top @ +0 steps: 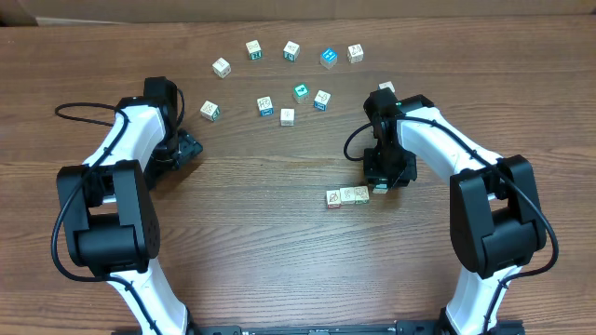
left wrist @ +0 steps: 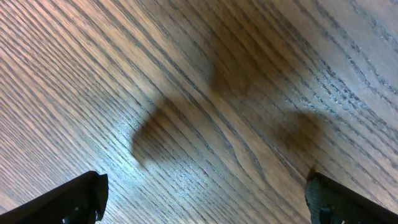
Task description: Form a horizontal line
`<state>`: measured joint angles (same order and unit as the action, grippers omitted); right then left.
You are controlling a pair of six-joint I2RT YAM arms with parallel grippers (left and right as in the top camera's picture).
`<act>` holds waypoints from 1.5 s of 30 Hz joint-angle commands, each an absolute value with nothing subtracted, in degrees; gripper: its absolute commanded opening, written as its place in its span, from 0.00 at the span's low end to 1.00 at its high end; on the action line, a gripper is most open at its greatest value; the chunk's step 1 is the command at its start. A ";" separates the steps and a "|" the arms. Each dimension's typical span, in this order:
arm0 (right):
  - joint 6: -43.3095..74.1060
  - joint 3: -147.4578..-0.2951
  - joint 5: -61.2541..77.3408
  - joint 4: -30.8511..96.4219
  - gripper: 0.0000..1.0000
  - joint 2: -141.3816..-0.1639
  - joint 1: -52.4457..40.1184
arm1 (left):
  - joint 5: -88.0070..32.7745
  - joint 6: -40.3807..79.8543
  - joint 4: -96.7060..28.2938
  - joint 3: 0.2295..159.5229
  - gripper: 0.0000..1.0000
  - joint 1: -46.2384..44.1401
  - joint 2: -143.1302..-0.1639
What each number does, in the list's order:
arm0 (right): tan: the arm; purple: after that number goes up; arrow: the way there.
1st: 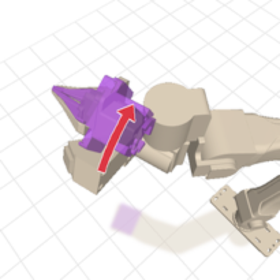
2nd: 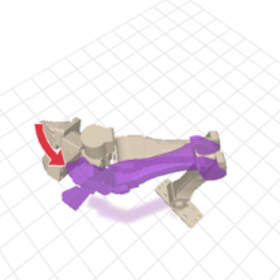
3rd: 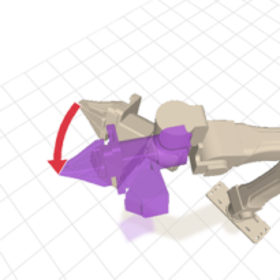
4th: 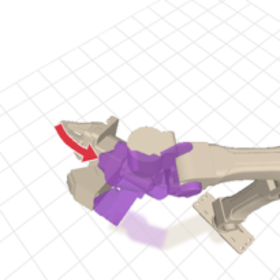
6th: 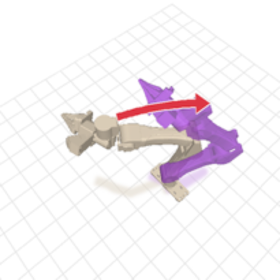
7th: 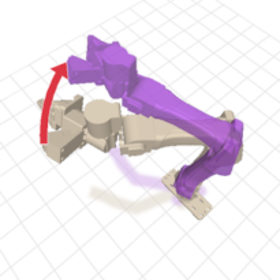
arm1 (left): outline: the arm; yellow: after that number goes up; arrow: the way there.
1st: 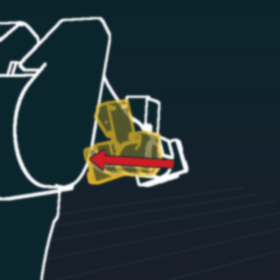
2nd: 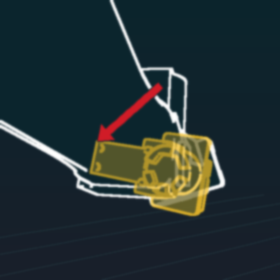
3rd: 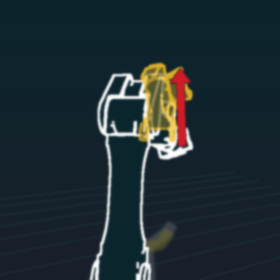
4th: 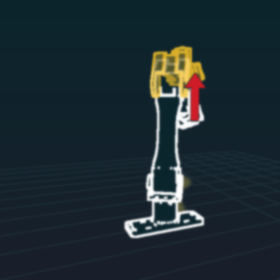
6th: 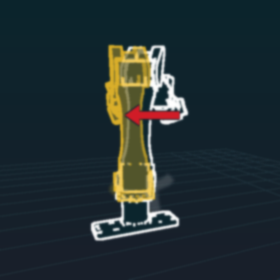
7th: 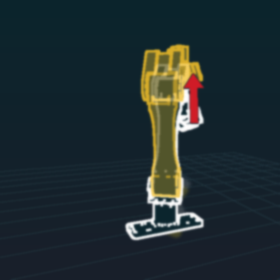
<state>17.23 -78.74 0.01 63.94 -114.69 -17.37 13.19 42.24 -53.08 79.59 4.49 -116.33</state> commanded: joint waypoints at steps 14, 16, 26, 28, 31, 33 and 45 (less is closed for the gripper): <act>21.06 -80.23 -1.15 57.23 0.47 -112.62 -15.86 | 15.44 41.78 -53.23 79.22 0.99 4.36 -116.22; 22.72 -80.23 -1.83 56.55 0.46 -112.62 -14.98 | 15.44 41.78 -53.23 79.22 1.00 4.49 -116.22; 22.74 -80.23 -1.80 54.87 0.34 -112.62 -13.74 | 15.42 41.78 -53.23 79.22 1.00 4.49 -116.22; 22.74 -80.20 -1.80 54.78 0.29 -112.62 -13.74 | 15.44 41.78 -53.25 79.22 1.00 4.49 -116.22; 22.74 -80.20 -1.80 54.72 0.28 -112.62 -13.74 | 15.42 41.78 -53.25 79.22 0.99 4.49 -116.22; 23.16 -80.23 -1.78 54.63 0.25 -112.62 -13.74 | 15.44 41.78 -53.25 79.22 0.99 4.47 -116.22; 24.93 -80.20 -1.78 54.85 0.06 -112.62 -13.74 | 15.42 41.78 -53.23 79.22 0.99 4.49 -116.22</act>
<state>24.29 -78.74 -1.50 55.07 -114.69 -13.65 13.19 42.24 -53.08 79.59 4.49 -116.33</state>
